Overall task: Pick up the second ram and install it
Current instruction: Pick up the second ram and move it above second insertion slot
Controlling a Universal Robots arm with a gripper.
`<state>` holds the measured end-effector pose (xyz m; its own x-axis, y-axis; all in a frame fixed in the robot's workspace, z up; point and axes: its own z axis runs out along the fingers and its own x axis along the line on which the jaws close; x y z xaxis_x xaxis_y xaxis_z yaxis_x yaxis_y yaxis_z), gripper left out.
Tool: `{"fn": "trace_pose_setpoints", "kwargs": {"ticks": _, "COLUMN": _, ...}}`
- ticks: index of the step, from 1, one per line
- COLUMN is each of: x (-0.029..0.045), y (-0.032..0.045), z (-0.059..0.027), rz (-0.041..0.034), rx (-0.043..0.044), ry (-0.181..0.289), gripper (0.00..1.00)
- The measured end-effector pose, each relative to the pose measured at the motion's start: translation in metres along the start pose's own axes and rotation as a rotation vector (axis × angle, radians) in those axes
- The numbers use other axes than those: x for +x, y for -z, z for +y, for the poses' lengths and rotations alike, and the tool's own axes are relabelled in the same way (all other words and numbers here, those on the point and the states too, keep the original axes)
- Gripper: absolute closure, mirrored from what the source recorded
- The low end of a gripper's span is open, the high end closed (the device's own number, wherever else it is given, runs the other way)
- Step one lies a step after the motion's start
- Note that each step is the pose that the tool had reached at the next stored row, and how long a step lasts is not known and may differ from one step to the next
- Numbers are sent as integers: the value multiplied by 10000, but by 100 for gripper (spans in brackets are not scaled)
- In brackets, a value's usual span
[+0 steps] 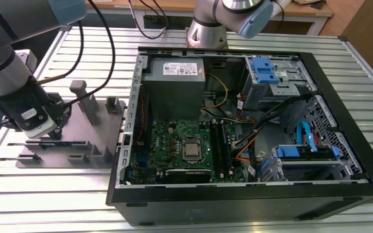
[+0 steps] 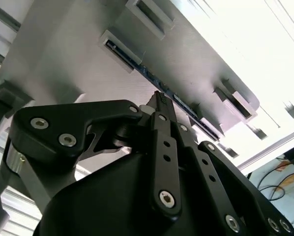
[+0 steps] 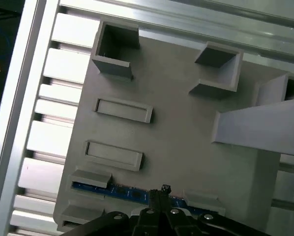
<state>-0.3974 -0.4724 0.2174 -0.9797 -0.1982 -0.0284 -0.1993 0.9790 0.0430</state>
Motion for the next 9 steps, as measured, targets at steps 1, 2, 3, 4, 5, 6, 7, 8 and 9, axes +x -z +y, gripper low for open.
{"fn": "trace_pose_setpoints", "kwargs": {"ticks": 1, "x": 0, "y": 0, "z": 0, "rz": 6, "rx": -4, "ry": 137, "gripper": 93}}
{"fn": "trace_pose_setpoints", "kwargs": {"ticks": 2, "x": 0, "y": 0, "z": 0, "rz": 11, "rx": -8, "ry": 264, "gripper": 93}}
{"fn": "trace_pose_setpoints", "kwargs": {"ticks": 3, "x": 0, "y": 0, "z": 0, "rz": 16, "rx": -11, "ry": 377, "gripper": 93}}
{"fn": "trace_pose_setpoints", "kwargs": {"ticks": 4, "x": 0, "y": 0, "z": 0, "rz": 21, "rx": -14, "ry": 489, "gripper": 93}}
{"fn": "trace_pose_setpoints", "kwargs": {"ticks": 5, "x": 0, "y": 0, "z": 0, "rz": 25, "rx": -17, "ry": 593, "gripper": 93}}
{"fn": "trace_pose_setpoints", "kwargs": {"ticks": 6, "x": 0, "y": -1, "z": 0, "rz": 29, "rx": -20, "ry": 695, "gripper": 93}}
{"fn": "trace_pose_setpoints", "kwargs": {"ticks": 7, "x": 0, "y": 0, "z": 0, "rz": 33, "rx": -23, "ry": 794, "gripper": 93}}
{"fn": "trace_pose_setpoints", "kwargs": {"ticks": 8, "x": 0, "y": 0, "z": 0, "rz": 38, "rx": -26, "ry": 901, "gripper": 93}}
{"fn": "trace_pose_setpoints", "kwargs": {"ticks": 9, "x": 0, "y": 0, "z": 0, "rz": 43, "rx": -29, "ry": 1002, "gripper": 93}}
